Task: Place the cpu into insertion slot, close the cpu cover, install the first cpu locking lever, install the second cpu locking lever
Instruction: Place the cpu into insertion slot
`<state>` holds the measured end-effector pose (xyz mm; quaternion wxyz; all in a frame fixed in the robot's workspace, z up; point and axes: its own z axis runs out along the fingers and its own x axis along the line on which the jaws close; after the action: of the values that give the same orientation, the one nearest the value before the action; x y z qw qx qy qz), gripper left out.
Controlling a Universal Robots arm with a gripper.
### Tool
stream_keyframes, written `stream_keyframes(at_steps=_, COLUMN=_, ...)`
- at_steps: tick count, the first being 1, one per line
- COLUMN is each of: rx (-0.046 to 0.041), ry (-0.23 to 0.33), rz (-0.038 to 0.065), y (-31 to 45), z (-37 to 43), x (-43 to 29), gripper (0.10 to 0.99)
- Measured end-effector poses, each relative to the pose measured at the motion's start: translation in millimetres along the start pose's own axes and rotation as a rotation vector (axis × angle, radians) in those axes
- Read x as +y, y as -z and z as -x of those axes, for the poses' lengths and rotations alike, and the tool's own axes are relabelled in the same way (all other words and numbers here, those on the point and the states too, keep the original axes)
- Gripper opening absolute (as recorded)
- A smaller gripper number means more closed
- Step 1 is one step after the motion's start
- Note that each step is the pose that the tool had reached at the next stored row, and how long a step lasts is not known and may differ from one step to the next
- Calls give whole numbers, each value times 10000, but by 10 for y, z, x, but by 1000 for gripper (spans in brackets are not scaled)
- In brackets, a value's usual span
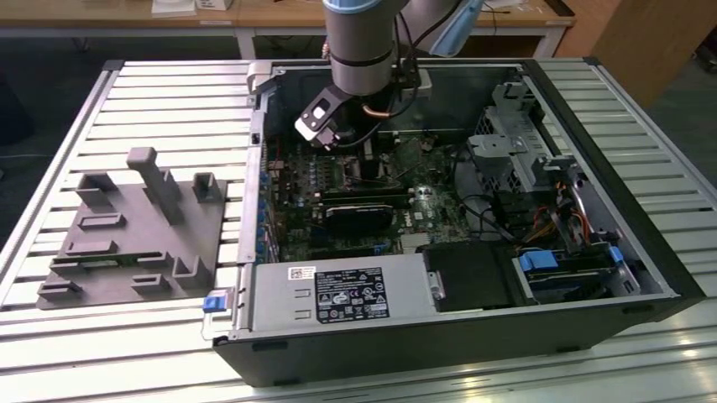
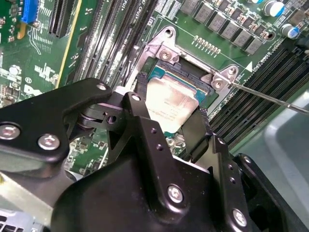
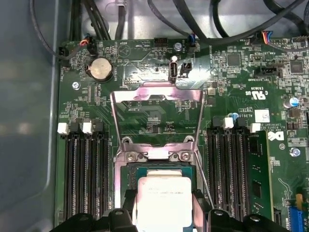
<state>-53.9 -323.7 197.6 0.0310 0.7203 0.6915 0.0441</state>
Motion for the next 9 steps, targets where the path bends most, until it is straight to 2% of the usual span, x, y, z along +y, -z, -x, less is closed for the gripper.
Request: stream_keyframes(at_steps=9, rx=26, ry=-9, rz=-3, y=-36, z=-14, x=-9, gripper=541)
